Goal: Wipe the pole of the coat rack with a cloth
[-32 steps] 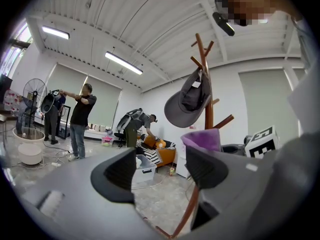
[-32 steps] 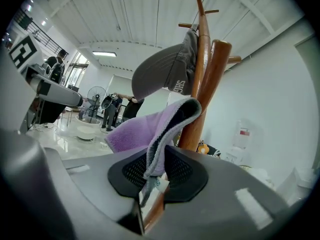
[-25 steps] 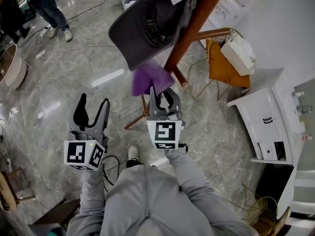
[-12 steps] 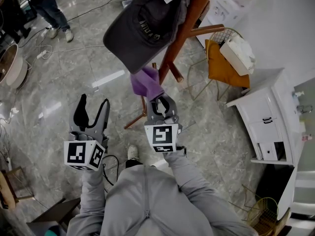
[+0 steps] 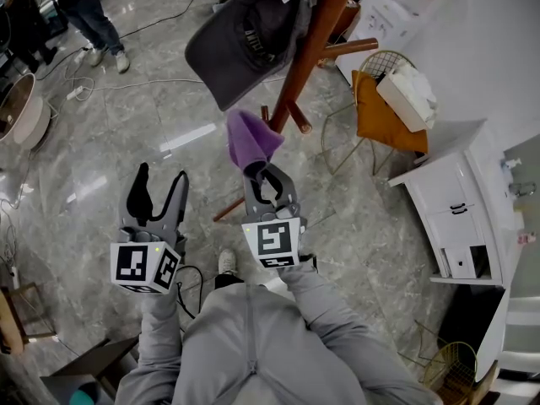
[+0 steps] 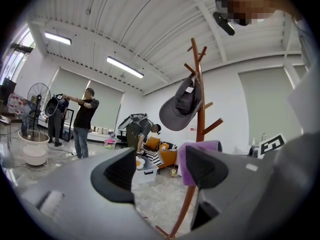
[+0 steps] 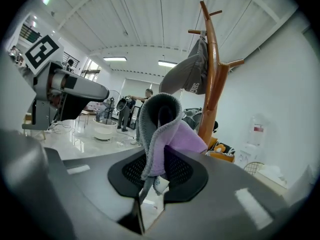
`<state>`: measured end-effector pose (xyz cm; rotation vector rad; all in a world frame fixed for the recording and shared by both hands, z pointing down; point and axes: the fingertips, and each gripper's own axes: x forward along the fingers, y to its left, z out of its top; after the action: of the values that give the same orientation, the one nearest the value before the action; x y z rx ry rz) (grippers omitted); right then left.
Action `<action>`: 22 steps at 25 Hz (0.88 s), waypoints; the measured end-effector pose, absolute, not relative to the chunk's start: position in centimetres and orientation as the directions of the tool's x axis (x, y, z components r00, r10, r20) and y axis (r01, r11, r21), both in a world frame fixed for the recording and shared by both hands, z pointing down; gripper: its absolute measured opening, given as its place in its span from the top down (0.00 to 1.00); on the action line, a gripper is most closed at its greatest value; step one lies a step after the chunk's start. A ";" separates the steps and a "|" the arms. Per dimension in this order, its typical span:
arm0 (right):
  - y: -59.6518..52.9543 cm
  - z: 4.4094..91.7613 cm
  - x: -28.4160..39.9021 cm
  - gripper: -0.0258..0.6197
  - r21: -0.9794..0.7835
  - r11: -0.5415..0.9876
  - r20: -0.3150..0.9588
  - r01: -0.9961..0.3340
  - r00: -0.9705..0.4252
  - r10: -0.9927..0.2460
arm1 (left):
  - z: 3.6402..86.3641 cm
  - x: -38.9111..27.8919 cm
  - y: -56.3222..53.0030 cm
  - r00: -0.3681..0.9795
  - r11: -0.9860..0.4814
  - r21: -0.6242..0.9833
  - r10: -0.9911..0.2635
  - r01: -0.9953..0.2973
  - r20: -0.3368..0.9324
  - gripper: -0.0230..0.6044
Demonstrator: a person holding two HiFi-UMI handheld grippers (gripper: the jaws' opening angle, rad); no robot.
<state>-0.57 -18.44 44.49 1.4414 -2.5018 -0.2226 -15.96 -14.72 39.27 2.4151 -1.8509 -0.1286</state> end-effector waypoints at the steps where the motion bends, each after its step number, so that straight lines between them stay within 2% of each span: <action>1: -18.2 44.3 -0.8 0.88 0.251 0.505 0.129 -0.826 -0.489 -0.863 | 39.2 -16.0 -14.5 0.257 -0.256 0.127 -0.966 -0.958 -0.008 0.42; 9: -15.6 40.9 -2.0 0.88 0.279 0.532 0.040 -0.799 -0.544 -0.838 | 39.0 -15.8 -12.8 0.249 -0.250 0.123 -0.968 -0.960 -0.025 0.42; 22: -10.2 39.1 -0.9 0.88 0.288 0.570 0.047 -0.770 -0.583 -0.811 | 38.0 -14.0 -9.7 0.256 -0.260 0.114 -0.966 -0.959 -0.043 0.42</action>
<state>-0.94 -10.16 39.06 1.3350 -2.6263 -0.3540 -14.02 -9.71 38.03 2.4383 -1.8706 -0.1603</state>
